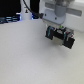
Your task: Open the kcup holder, insert the kcup into the holder, and close the kcup holder
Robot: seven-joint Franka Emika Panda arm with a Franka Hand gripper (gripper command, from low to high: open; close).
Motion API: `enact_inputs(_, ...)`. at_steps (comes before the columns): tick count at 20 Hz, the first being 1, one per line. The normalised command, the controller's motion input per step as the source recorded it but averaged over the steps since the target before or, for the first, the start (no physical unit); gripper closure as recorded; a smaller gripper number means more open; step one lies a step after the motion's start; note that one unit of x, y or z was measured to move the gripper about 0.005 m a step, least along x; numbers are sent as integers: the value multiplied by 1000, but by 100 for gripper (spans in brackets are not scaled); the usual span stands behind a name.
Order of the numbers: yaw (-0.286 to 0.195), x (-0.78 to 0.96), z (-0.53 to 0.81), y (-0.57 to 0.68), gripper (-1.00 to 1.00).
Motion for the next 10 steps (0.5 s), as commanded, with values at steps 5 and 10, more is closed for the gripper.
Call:
enact_inputs(5, 222, 109, -166, 229, -100)
enact_inputs(10, 185, -35, -116, 282, -100)
